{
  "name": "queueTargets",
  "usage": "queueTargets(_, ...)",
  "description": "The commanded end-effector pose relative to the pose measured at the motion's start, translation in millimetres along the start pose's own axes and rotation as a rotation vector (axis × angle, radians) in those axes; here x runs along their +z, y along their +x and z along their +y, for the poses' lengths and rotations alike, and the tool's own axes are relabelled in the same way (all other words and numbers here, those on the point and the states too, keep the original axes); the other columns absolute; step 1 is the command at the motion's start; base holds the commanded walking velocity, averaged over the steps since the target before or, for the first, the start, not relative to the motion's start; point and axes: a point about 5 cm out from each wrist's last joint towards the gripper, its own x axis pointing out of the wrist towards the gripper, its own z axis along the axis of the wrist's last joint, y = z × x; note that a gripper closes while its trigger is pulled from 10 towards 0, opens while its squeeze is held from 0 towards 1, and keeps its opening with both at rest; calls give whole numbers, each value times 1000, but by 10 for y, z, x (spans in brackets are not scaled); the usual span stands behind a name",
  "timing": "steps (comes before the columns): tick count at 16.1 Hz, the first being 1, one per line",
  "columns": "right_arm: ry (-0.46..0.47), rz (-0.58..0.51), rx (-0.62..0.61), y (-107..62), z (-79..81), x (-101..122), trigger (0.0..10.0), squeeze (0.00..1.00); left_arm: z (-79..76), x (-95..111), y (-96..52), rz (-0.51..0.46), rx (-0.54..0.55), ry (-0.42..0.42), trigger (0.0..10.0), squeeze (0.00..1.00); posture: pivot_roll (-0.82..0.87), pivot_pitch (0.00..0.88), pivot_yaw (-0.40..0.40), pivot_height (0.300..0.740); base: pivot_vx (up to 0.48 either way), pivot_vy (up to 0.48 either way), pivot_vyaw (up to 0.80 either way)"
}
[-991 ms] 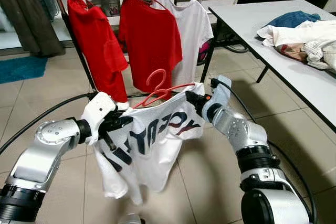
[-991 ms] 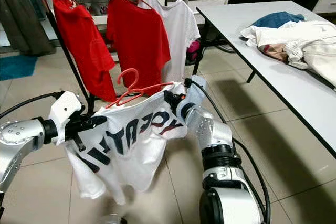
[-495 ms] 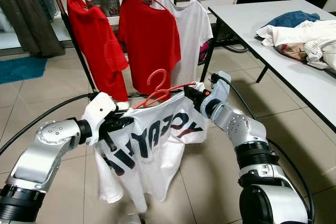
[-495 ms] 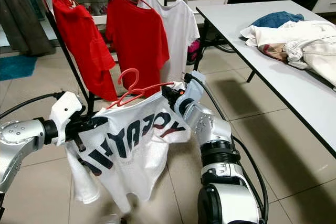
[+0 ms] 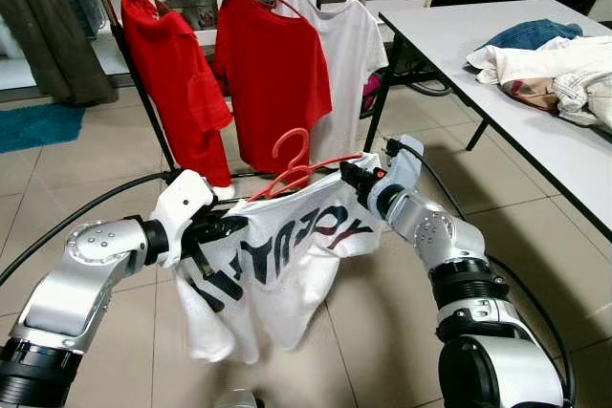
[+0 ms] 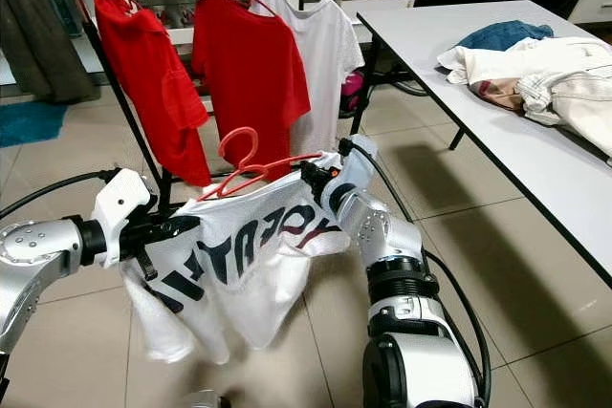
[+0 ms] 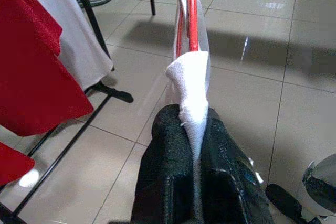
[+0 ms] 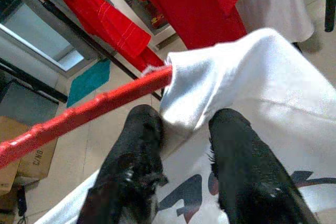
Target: Hang hanger
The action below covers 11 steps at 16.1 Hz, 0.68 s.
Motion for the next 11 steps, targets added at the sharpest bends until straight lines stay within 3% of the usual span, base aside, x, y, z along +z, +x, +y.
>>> queueTargets(1, 0, -18, -5, 8, 7, 62, 1961, 0, -14, 63, -12, -17, -10, 19, 0, 0, 71, 0, 2, 740, 0, 0, 0)
queueTargets(2, 0, -19, -5, 9, 7, 61, 392, 0, -15, 63, -13, -17, -11, 19, 0, 0, 72, 0, 2, 740, 0, 0, 0)
queueTargets(3, 0, -19, -3, 10, 9, 57, 0, 0, -13, 61, -15, -16, -10, 20, 0, 0, 73, 0, 2, 740, 0, 0, 0)
queueTargets(11, -2, -46, 11, 7, 13, 76, 0, 0, 26, 42, -17, 6, 11, 28, 0, 0, 70, 0, 7, 740, 0, 0, 0)
